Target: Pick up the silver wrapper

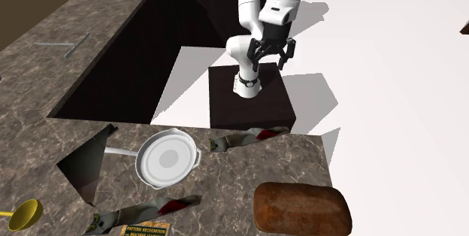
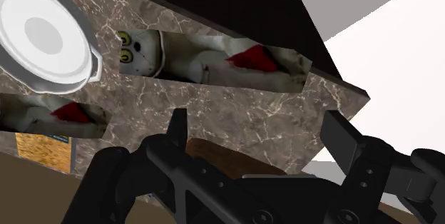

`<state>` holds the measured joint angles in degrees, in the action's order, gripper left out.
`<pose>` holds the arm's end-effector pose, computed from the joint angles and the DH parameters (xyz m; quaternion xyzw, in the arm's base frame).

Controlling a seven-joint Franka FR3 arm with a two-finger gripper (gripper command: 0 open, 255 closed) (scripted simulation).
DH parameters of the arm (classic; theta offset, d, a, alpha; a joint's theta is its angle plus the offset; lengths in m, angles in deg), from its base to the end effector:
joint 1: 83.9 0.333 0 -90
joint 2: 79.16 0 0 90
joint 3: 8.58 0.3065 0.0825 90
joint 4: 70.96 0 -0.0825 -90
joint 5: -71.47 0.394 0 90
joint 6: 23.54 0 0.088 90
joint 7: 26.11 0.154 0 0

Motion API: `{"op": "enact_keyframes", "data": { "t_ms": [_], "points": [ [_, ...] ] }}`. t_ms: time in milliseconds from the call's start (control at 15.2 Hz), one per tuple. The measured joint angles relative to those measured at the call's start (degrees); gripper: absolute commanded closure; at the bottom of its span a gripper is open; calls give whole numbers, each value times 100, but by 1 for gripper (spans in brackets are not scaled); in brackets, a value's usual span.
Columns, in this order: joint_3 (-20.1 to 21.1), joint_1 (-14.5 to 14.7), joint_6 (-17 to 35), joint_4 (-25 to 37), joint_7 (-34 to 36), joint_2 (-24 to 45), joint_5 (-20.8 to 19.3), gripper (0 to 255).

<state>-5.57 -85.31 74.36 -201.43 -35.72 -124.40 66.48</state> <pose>0.3460 0.0017 0.5920 0.9877 0.0925 0.1047 0.0704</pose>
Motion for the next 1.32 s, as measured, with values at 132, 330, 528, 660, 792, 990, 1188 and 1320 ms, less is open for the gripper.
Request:
{"op": "enact_keyframes", "data": {
  "t_ms": [132,330,528,660,792,990,1188,1320],
  "points": [
    [-123,48,11,22,-188,83,4,0],
    [-774,313,-27,159,-1348,494,33,0],
    [-1480,632,-106,551,-2741,1240,122,0],
    [-1893,843,-189,862,-3673,1817,235,0],
    [-2277,1021,-343,1242,-4636,2435,374,0],
    [-2700,1216,-663,1839,-6063,3380,621,0],
    [-2914,1287,-979,2442,-7426,4388,872,0],
    [-2954,1249,-1248,2934,-8313,5080,1000,0]
  ]
}}
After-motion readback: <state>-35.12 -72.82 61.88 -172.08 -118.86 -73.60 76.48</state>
